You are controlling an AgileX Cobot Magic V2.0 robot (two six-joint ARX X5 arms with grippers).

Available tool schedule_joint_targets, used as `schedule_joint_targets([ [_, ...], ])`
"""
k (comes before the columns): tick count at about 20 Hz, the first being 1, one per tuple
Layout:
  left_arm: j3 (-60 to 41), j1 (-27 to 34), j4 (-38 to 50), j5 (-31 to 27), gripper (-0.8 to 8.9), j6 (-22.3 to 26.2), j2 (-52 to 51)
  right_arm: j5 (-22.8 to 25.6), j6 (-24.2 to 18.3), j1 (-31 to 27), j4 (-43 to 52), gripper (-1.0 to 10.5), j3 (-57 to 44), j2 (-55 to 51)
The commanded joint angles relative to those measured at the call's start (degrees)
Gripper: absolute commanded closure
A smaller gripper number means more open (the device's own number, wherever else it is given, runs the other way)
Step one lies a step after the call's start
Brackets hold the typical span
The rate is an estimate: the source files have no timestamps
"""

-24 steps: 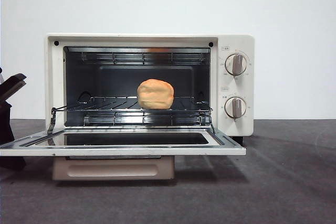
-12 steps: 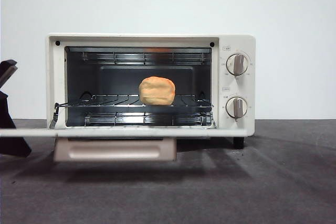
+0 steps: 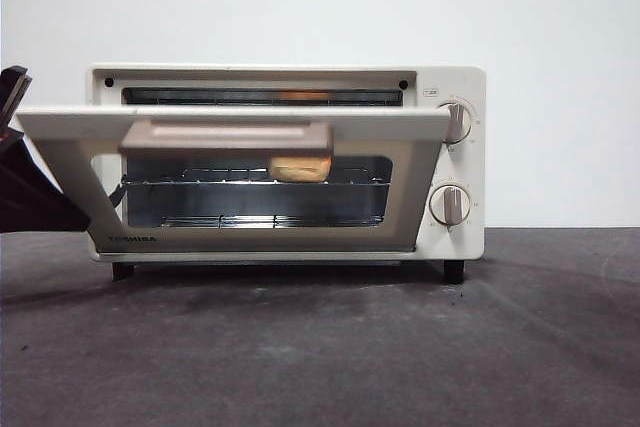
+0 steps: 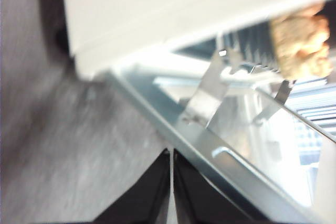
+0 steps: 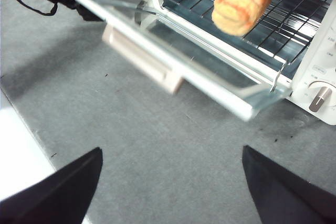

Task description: The left arm flap open the oven, the right arm pick bread and place it into oven, the left arm flap close the oven

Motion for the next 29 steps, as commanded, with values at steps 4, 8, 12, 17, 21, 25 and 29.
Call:
schedule_joint_targets([
  [4, 0.66, 0.28, 12.22, 0.9, 7.99, -7.69, 0.72, 0.17, 0.92, 0.63, 0.39, 5.2, 0.52, 0.42],
  [8, 0.68, 0.5, 17.25, 0.92, 7.99, -11.43, 0.68, 0.22, 1.05, 0.63, 0.42, 5.2, 0.52, 0.44],
  [12, 0.68, 0.37, 16.52, 0.92, 7.98, -11.41, -0.44, 0.31, 1.05, 0.63, 0.44, 5.2, 0.52, 0.44],
  [17, 0.72, -1.01, 14.82, -0.83, 7.97, -11.34, -10.25, 0.44, 1.03, 0.61, 1.07, 5.2, 0.52, 0.44],
  [21, 0.81, -3.13, 4.2, -6.62, 7.97, -6.93, -23.08, 0.42, 1.03, 0.63, 2.47, 5.2, 0.52, 0.46],
  [25, 2.84, -5.97, -11.93, -14.01, 7.97, 0.77, -35.91, 0.44, 0.81, 0.61, 2.99, 5.2, 0.52, 0.48],
  [29, 9.14, -9.33, -28.81, -22.29, 7.97, 8.5, -45.07, 0.46, 0.63, 0.61, 2.99, 5.2, 0.52, 0.48],
])
